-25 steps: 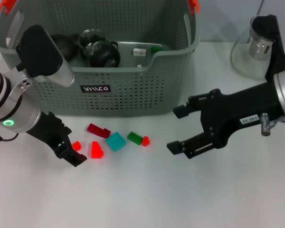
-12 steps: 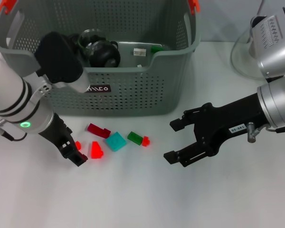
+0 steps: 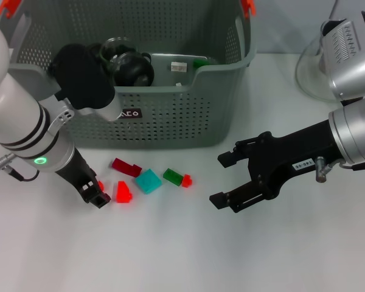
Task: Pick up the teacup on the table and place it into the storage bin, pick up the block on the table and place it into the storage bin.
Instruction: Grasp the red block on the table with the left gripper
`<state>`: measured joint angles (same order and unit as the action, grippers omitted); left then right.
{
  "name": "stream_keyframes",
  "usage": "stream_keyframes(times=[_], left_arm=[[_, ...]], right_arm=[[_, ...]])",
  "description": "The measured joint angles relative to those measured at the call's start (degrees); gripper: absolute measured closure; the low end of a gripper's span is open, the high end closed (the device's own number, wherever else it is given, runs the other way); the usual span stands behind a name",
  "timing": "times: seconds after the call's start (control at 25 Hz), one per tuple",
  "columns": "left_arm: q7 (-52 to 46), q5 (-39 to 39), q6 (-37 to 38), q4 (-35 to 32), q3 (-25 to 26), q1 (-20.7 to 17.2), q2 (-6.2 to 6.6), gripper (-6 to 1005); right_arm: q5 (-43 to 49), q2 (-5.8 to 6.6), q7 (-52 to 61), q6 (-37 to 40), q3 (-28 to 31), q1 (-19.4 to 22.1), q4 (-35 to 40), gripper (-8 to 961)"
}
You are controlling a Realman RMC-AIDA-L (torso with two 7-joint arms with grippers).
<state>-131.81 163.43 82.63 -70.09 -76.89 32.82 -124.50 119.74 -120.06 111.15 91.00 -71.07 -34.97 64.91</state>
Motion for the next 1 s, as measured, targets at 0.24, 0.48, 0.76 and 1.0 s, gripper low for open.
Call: stream_keyframes(times=[0.24,0.48,0.76,1.0], left_arm=[[0.0,0.1,-0.6,0.6,0.0,0.1,0.05,440],[-0.5,0.1,-1.8,1.8,0.1,0.1,0.08,439],[-0.9,0.1,-2.1,2.1,-0.1,0.2,0.16,471],[-1.8,0.1,-1.7,2.0,-0.1,0.3,0.14,566]], right_arm=[[-0.2,-0.05,-0.3,-0.1,0.0,0.1,0.0,22],[-0.4,-0.09,-0.6,-0.1,0.0,0.3,-0.1,22],[-0.4,-0.09,-0.6,0.0,0.0,0.3,-0.1,23],[-0.4,-0.09,-0.6,0.0,0.0,0.3,-0.1,23]])
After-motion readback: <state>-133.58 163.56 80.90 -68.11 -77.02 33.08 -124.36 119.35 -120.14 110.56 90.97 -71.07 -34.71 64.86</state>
